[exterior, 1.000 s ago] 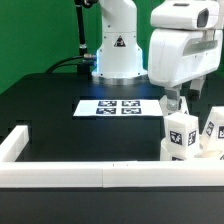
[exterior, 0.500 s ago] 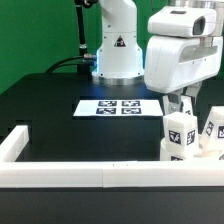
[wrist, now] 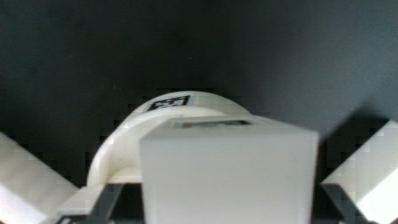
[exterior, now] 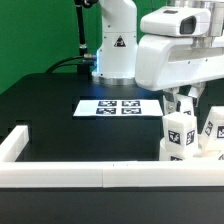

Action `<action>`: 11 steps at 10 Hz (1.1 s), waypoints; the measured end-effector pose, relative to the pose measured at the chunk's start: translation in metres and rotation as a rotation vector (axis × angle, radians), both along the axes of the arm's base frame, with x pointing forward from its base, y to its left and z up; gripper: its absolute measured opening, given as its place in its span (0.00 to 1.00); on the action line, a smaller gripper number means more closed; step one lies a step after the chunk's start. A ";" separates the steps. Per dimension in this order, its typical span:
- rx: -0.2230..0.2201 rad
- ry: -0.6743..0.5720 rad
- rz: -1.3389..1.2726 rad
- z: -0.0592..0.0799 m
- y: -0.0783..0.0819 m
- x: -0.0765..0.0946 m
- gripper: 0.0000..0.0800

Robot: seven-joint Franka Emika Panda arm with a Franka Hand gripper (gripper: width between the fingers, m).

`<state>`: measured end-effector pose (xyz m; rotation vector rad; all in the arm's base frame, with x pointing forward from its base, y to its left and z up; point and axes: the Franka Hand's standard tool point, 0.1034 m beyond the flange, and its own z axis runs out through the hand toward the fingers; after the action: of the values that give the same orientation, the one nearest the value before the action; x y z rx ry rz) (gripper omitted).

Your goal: Assemble stool

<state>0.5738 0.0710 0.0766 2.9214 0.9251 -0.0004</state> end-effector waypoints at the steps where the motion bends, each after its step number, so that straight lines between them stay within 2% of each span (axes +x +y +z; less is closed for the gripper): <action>1: 0.009 -0.010 -0.127 -0.001 -0.001 0.004 0.42; 4: 0.046 -0.037 -0.638 -0.001 0.008 0.006 0.42; 5: 0.075 -0.035 -0.815 -0.002 0.010 0.007 0.42; 7: 0.135 -0.009 -1.051 -0.002 0.004 0.008 0.42; 11: 0.135 -0.011 -1.310 -0.002 0.007 0.008 0.42</action>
Offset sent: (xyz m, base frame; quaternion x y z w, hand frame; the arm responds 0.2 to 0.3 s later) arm 0.0064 0.0165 0.0034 0.0236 0.0021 0.3439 0.9387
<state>0.5818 0.0781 0.0749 3.0049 -1.0929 0.0006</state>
